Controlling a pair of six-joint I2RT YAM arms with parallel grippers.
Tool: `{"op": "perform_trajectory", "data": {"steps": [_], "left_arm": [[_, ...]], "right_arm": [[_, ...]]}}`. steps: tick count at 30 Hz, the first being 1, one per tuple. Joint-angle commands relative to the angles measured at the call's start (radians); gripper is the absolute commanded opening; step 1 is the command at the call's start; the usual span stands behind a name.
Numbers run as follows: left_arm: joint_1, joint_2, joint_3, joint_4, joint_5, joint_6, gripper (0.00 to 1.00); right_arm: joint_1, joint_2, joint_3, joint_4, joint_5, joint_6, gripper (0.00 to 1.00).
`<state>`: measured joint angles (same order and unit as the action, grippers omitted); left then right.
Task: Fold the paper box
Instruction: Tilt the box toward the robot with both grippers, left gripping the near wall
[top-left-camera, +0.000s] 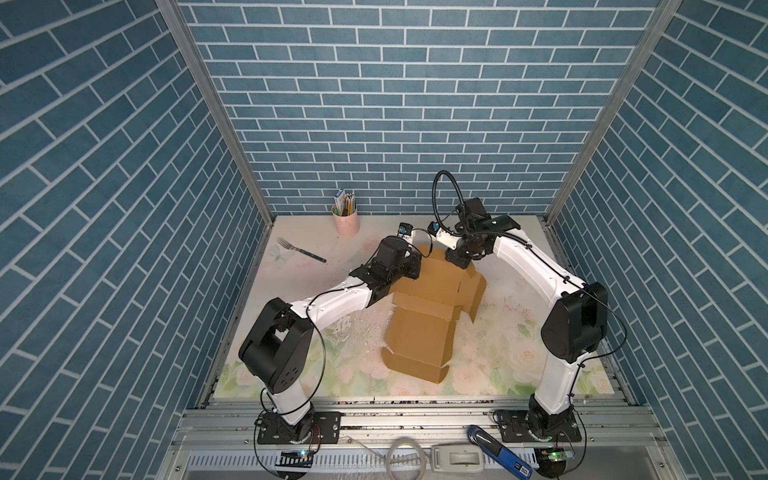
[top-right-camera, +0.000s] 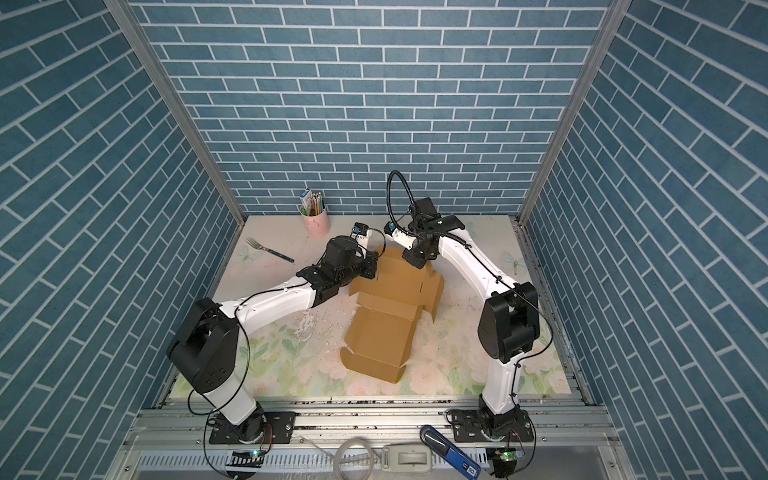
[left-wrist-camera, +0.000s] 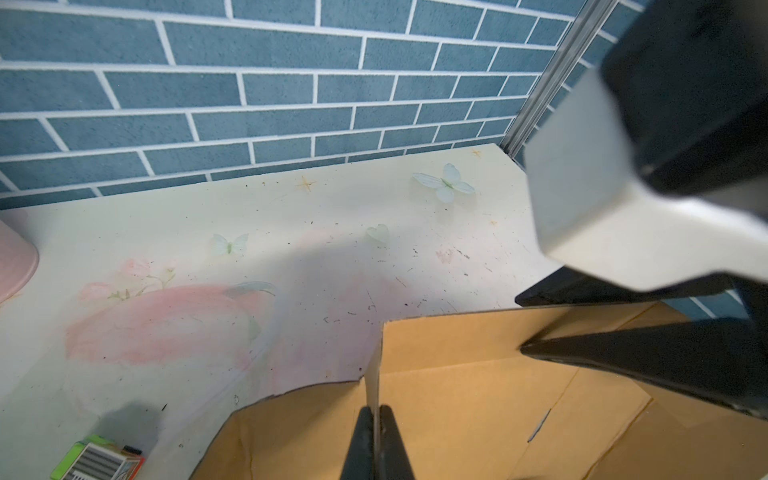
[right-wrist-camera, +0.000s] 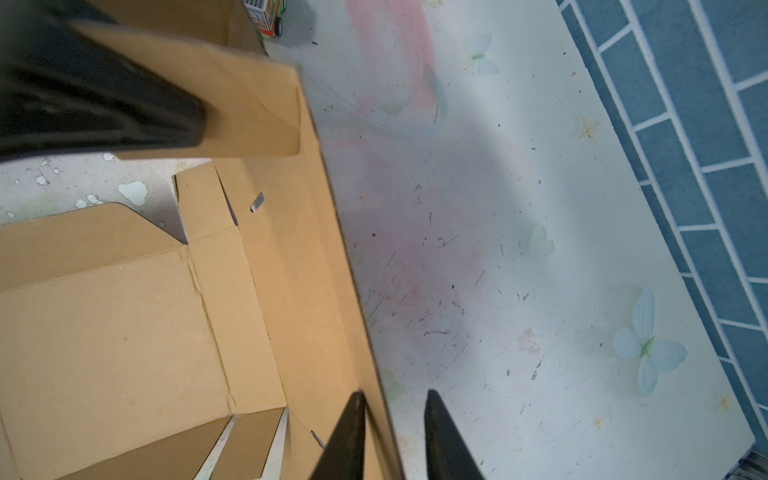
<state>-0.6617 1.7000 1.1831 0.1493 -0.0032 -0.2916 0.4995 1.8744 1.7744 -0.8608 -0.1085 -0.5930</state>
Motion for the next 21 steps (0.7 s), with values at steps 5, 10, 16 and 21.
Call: {"op": "perform_trajectory", "data": {"steps": [5, 10, 16, 21], "left_arm": [[-0.004, -0.004, 0.01, 0.013, -0.001, -0.001, 0.03], [-0.004, -0.012, 0.015, -0.004, -0.002, -0.004, 0.19], [-0.004, -0.069, 0.006, -0.049, -0.015, -0.016, 0.5], [0.001, -0.144, -0.026, -0.1, -0.03, -0.013, 0.58]], "right_arm": [[0.007, 0.02, 0.045, -0.057, 0.002, -0.04, 0.13], [0.008, 0.017, 0.048, -0.059, 0.015, -0.053, 0.09], [0.007, 0.0, 0.044, -0.06, 0.039, -0.054, 0.07], [0.011, -0.034, 0.008, -0.05, 0.057, -0.051, 0.07]]}}
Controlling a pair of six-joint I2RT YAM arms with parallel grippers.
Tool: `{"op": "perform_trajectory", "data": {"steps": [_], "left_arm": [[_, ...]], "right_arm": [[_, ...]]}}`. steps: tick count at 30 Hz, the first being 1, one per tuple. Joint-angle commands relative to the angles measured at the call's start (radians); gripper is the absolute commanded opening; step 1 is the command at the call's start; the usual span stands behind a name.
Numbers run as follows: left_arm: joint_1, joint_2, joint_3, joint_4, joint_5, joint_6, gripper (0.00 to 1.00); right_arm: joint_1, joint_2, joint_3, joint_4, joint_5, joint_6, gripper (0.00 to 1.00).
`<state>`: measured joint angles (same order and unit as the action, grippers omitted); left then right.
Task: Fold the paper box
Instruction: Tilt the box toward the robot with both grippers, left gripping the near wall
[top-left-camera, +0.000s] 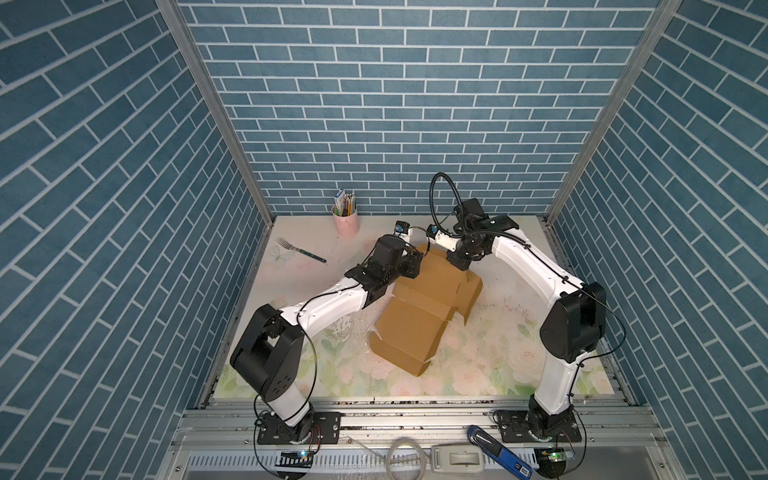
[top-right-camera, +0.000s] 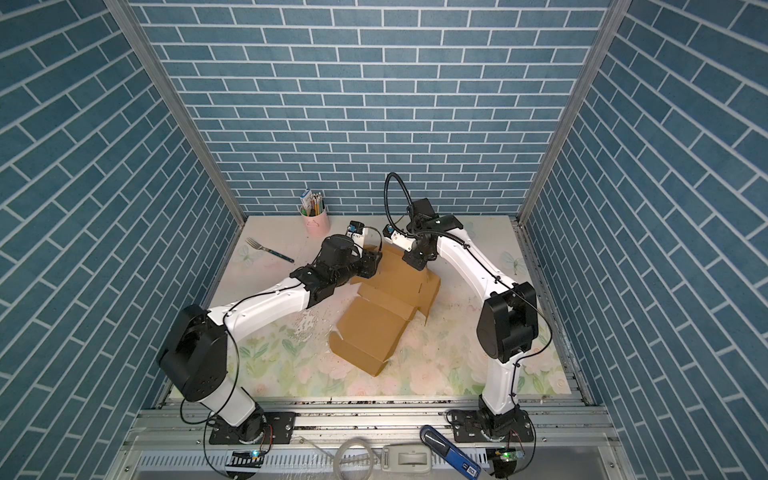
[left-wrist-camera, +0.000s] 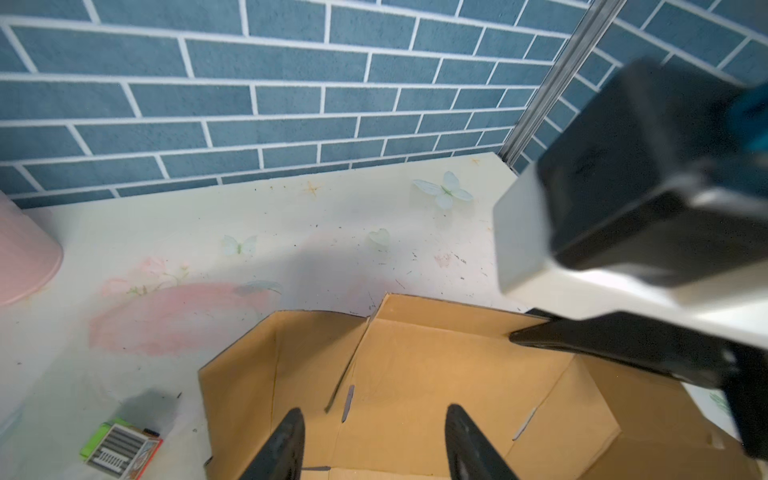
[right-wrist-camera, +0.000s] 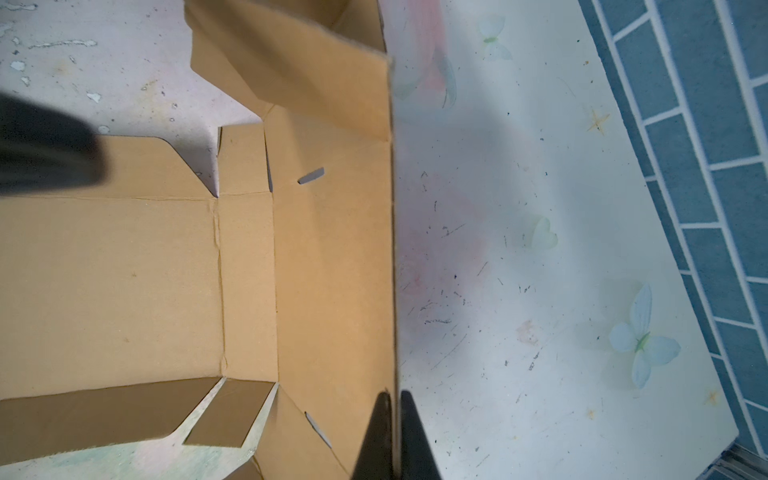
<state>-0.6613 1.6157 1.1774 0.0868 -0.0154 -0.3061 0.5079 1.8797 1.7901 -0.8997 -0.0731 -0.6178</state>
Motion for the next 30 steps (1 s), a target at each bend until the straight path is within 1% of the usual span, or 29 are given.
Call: {"op": "perform_trajectory", "data": {"steps": [1, 7, 14, 24, 28, 30], "left_arm": [[0.002, -0.078, -0.03, -0.043, -0.021, 0.005, 0.58], [0.021, -0.164, -0.089, -0.088, -0.029, 0.027, 0.59], [0.047, -0.238, -0.153, -0.11, -0.048, 0.034, 0.59], [0.055, -0.31, -0.284, -0.12, -0.106, -0.032, 0.58], [0.055, -0.323, -0.332, -0.12, -0.106, -0.054, 0.58], [0.054, -0.327, -0.353, -0.115, -0.102, -0.064, 0.58]], "right_arm": [[0.003, -0.046, -0.015, -0.012, 0.03, -0.025, 0.07], [0.014, -0.08, -0.048, -0.015, 0.1, -0.023, 0.06], [0.063, -0.151, -0.152, 0.044, 0.245, -0.023, 0.07], [0.178, -0.297, -0.412, 0.329, 0.492, -0.046, 0.06], [0.223, -0.364, -0.505, 0.434, 0.533, -0.043, 0.06], [0.242, -0.395, -0.52, 0.44, 0.536, -0.035, 0.06]]}}
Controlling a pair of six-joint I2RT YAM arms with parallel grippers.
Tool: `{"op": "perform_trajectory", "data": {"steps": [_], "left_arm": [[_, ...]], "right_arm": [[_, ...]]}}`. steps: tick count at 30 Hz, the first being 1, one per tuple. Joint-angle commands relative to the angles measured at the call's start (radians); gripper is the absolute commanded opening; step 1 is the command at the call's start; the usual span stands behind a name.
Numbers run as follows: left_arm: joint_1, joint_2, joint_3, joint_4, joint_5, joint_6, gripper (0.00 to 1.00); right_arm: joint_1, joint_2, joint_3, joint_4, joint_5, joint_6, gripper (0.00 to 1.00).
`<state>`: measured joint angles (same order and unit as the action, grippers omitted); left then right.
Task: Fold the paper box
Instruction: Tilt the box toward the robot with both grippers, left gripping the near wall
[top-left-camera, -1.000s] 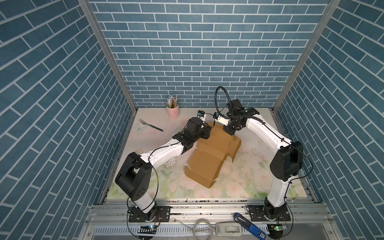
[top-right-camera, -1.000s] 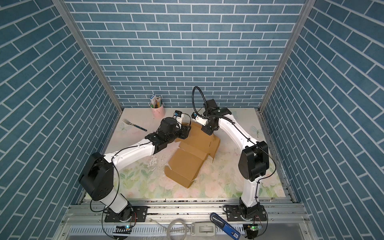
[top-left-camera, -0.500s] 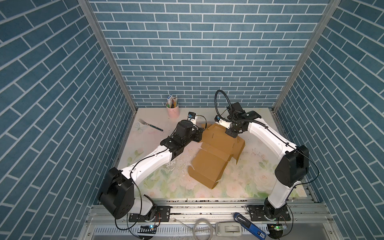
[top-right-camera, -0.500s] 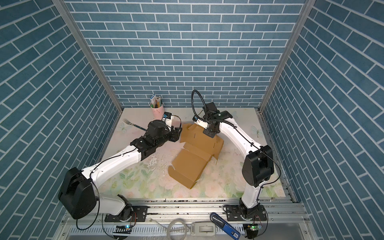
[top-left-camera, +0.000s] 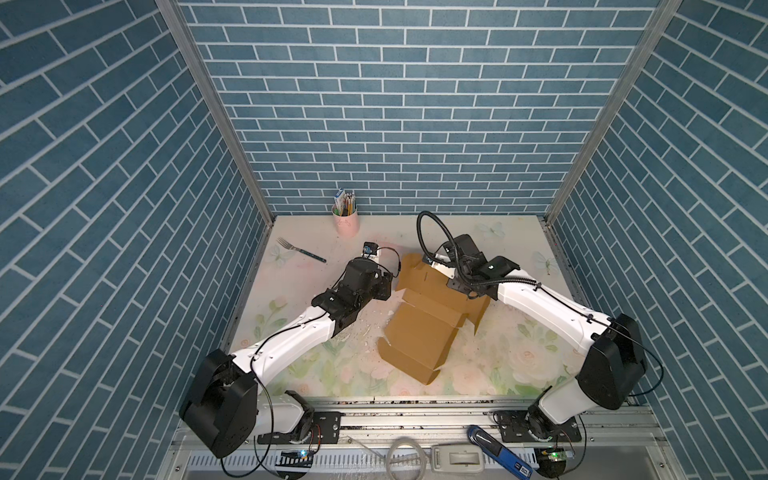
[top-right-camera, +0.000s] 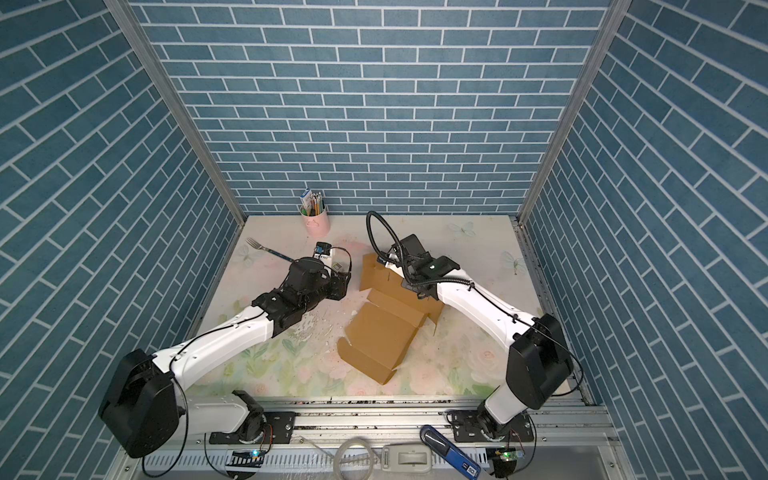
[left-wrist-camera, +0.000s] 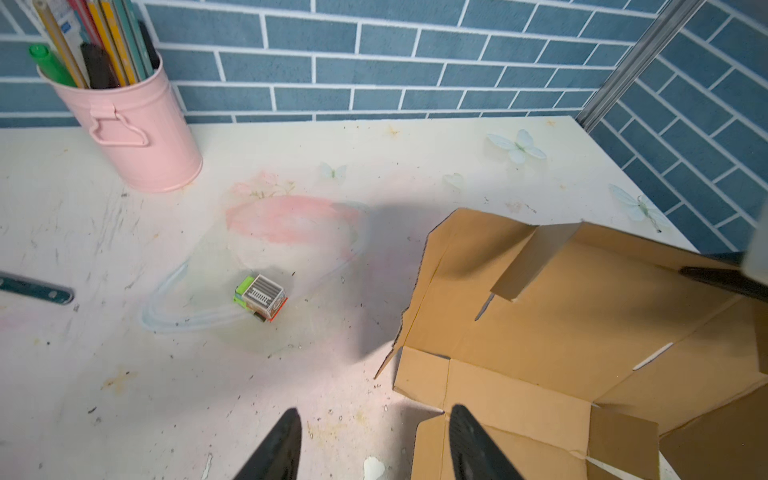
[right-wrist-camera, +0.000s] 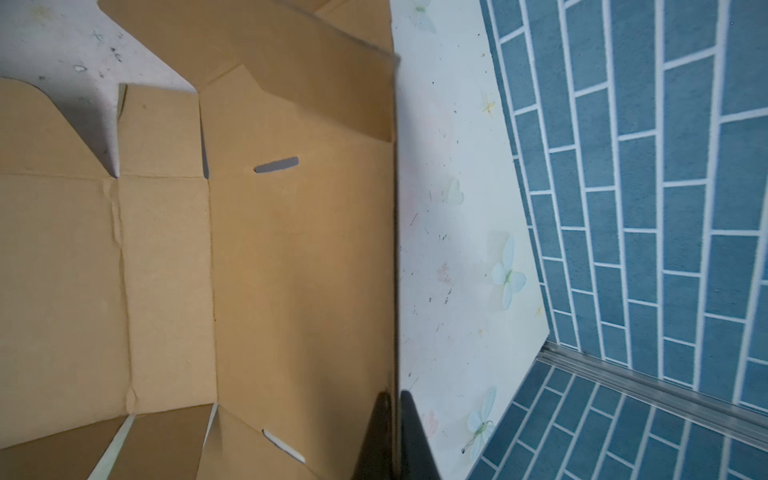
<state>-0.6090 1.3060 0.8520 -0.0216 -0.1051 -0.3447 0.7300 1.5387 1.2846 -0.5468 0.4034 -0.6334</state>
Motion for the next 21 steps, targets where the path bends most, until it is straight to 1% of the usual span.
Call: {"op": "perform_trajectory", "data": {"steps": [1, 5, 10, 16, 21], "left_arm": [[0.002, -0.02, -0.039, -0.002, -0.01, -0.03, 0.58], [-0.012, -0.036, -0.092, 0.034, -0.004, -0.05, 0.57], [-0.061, -0.031, -0.128, 0.039, -0.017, -0.052, 0.54], [-0.116, 0.022, -0.134, 0.029, -0.043, -0.056, 0.51], [-0.168, 0.101, -0.131, 0.047, -0.057, -0.06, 0.5]], "right_arm": [[0.026, -0.064, -0.017, 0.09, 0.062, -0.019, 0.06], [0.055, -0.097, -0.018, 0.083, 0.073, -0.019, 0.06], [0.075, -0.123, -0.007, 0.065, 0.074, -0.001, 0.06], [0.098, -0.159, -0.004, 0.048, 0.072, 0.025, 0.06], [0.105, -0.196, -0.01, 0.043, 0.043, 0.062, 0.06]]}}
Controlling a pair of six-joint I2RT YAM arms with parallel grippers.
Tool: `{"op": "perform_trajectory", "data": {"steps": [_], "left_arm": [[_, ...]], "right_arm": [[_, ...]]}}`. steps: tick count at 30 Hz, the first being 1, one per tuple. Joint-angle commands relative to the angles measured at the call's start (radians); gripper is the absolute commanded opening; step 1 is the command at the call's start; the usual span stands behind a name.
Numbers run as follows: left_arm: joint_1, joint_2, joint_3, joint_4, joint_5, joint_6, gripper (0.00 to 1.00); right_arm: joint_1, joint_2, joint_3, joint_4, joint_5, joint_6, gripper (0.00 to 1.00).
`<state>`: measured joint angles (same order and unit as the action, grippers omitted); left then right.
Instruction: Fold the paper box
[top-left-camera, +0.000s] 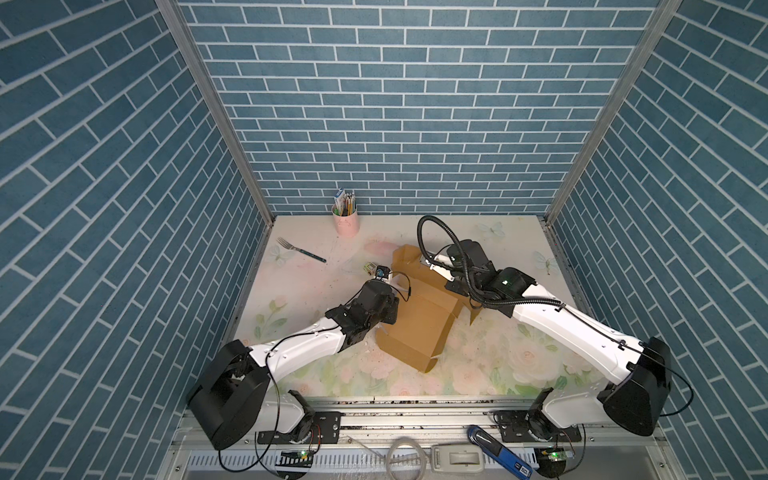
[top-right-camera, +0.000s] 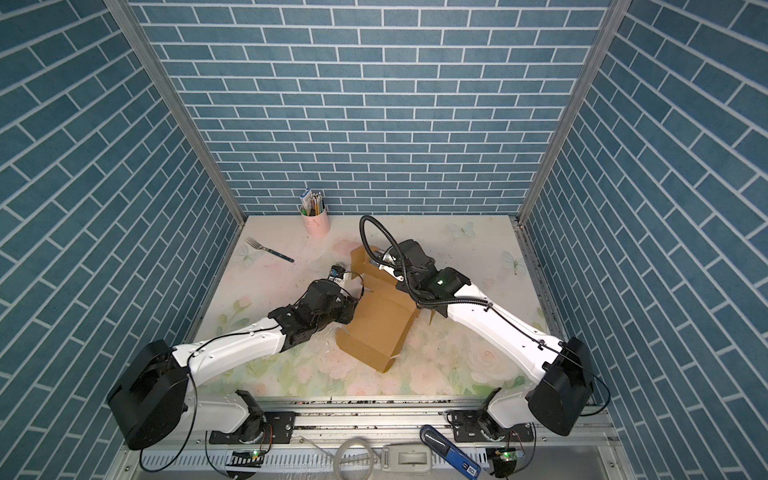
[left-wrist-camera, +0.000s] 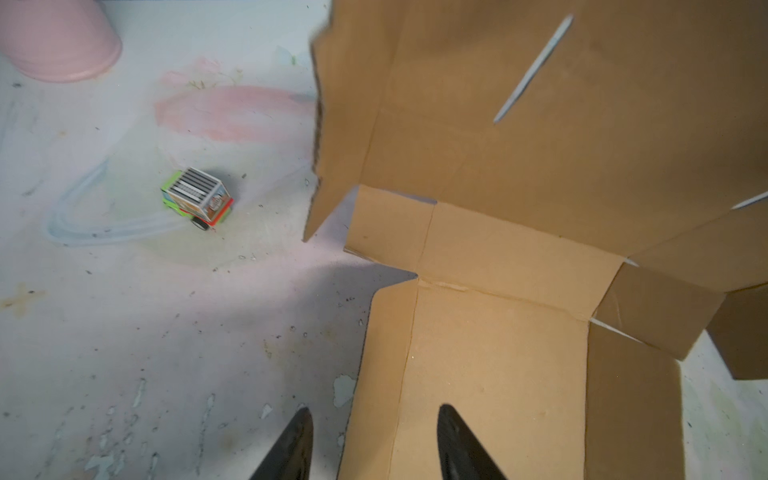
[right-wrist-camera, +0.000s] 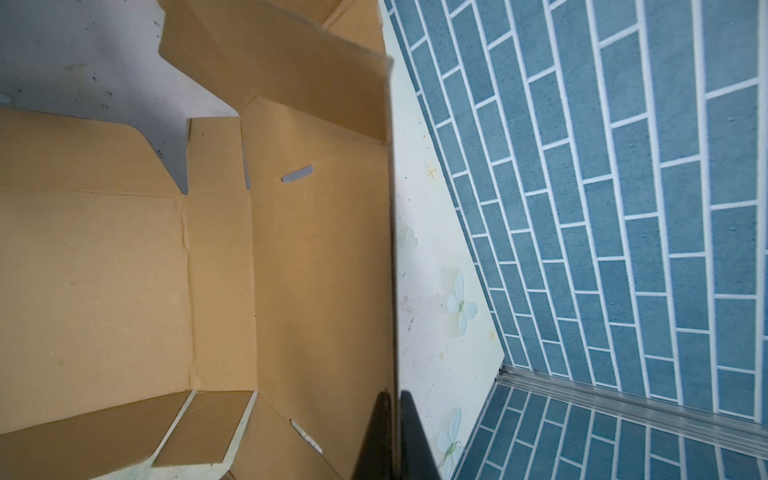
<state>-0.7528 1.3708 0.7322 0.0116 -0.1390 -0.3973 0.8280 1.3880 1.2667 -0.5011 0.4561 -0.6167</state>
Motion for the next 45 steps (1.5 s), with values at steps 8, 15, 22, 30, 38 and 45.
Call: {"op": "perform_trajectory", "data": {"steps": [8, 15, 22, 30, 38, 45], "left_arm": [[-0.055, 0.159, 0.014, 0.043, -0.011, -0.028, 0.46], [-0.056, 0.254, 0.059, 0.035, 0.011, -0.038, 0.45], [-0.057, 0.298, 0.108, -0.002, 0.018, -0.026, 0.45], [-0.057, 0.353, 0.16, -0.035, 0.029, -0.02, 0.45], [-0.055, 0.38, 0.19, -0.057, 0.031, -0.004, 0.45], [-0.056, 0.396, 0.202, -0.058, 0.035, 0.001, 0.45]], "right_arm": [[0.013, -0.085, 0.024, -0.031, -0.034, 0.086, 0.07], [0.028, -0.079, 0.02, -0.058, -0.036, 0.112, 0.07], [0.064, -0.048, 0.048, -0.088, -0.038, 0.146, 0.07], [0.094, -0.014, 0.093, -0.135, -0.06, 0.214, 0.07], [0.131, 0.008, 0.094, -0.161, -0.023, 0.277, 0.07], [0.146, 0.006, 0.119, -0.164, -0.052, 0.319, 0.07]]}}
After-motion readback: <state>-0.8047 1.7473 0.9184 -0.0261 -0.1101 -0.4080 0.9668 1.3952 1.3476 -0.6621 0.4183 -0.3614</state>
